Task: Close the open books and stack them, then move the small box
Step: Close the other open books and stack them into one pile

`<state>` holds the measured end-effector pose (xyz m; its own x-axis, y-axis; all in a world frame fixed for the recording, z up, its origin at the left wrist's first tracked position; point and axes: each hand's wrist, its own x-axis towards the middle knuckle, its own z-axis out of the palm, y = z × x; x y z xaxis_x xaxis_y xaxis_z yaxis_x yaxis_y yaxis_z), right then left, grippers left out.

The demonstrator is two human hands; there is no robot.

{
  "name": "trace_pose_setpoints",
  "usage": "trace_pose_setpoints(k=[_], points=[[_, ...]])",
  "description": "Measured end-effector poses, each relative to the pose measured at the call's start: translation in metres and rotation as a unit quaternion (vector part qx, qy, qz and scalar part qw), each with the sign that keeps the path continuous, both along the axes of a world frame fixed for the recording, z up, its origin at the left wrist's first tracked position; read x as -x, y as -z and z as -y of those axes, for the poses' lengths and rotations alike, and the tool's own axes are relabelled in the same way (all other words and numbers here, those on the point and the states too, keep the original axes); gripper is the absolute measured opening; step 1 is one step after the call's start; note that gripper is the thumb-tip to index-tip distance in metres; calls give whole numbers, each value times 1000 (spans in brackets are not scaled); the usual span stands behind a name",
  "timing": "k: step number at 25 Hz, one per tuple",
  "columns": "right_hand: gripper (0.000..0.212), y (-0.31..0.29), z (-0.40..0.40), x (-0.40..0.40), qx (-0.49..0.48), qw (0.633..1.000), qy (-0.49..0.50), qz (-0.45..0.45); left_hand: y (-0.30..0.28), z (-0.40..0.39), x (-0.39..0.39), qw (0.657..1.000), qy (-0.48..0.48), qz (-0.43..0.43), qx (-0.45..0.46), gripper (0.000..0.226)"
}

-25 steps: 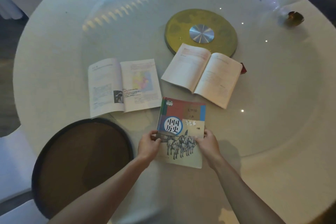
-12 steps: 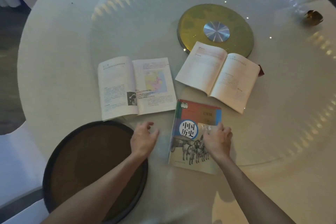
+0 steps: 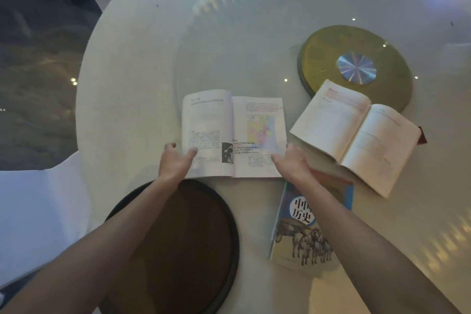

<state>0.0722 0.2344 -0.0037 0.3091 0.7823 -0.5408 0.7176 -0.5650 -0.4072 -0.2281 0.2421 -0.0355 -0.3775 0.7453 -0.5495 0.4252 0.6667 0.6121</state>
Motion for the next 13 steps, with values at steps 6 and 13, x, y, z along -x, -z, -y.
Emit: trace_pose_setpoints(k=[6, 13], points=[[62, 24, -38, 11, 39, 995, 55, 77, 20, 0, 8, 992, -29, 124, 0, 60], [57, 31, -63, 21, 41, 989, 136, 26, 7, 26, 29, 969, -66, 237, -24, 33]])
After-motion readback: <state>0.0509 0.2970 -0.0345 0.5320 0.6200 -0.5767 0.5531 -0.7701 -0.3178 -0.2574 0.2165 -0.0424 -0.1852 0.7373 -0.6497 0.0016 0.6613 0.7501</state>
